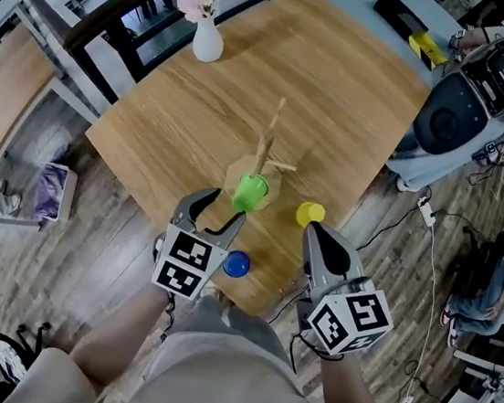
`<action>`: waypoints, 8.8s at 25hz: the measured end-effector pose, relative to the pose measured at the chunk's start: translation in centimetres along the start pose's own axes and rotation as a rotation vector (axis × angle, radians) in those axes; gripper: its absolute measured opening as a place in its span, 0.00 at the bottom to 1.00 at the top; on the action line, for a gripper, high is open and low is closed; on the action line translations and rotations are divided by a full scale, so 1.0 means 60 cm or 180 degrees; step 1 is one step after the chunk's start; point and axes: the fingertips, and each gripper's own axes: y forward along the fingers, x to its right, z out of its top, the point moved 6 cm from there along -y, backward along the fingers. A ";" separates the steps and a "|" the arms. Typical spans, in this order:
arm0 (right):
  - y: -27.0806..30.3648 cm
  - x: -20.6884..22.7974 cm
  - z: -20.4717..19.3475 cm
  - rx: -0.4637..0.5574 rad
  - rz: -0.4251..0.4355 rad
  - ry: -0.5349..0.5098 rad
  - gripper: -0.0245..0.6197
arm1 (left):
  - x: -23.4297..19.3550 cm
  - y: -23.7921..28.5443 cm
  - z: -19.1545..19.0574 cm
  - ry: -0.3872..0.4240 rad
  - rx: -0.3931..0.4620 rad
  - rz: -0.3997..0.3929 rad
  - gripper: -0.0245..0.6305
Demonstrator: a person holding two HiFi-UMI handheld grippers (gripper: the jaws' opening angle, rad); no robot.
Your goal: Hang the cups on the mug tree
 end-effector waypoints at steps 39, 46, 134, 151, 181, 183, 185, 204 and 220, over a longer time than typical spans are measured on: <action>-0.151 -0.177 0.090 0.0694 0.0487 -0.0449 0.04 | 0.089 -0.309 0.140 0.0330 0.1305 0.0028 0.04; -0.143 -0.190 0.072 0.0552 0.0622 -0.0442 0.04 | 0.086 -0.306 0.128 0.0292 0.1182 0.0034 0.04; -0.073 -0.169 -0.074 -0.0396 0.0579 -0.0817 0.40 | 0.105 -0.258 -0.031 0.0297 0.0520 -0.0092 0.04; -0.180 -0.208 0.058 0.0231 0.0541 -0.0894 0.40 | 0.143 -0.345 0.061 0.0337 0.0901 -0.0091 0.04; -0.101 -0.105 0.113 0.0529 0.0106 -0.0620 0.40 | 0.098 -0.259 0.123 0.0290 0.0933 -0.0162 0.04; -0.086 -0.095 0.112 0.0520 0.0117 -0.0625 0.40 | 0.093 -0.245 0.129 0.0278 0.0913 -0.0170 0.04; -0.070 -0.087 0.108 0.0493 0.0110 -0.0653 0.40 | 0.086 -0.232 0.131 0.0266 0.0890 -0.0177 0.04; 0.082 0.018 0.072 0.0346 0.0000 -0.0394 0.40 | 0.019 -0.119 0.128 0.0123 0.0611 -0.0108 0.04; 0.166 0.059 0.006 0.0027 0.0023 -0.0110 0.40 | -0.007 -0.078 0.104 0.0035 0.0416 -0.0096 0.04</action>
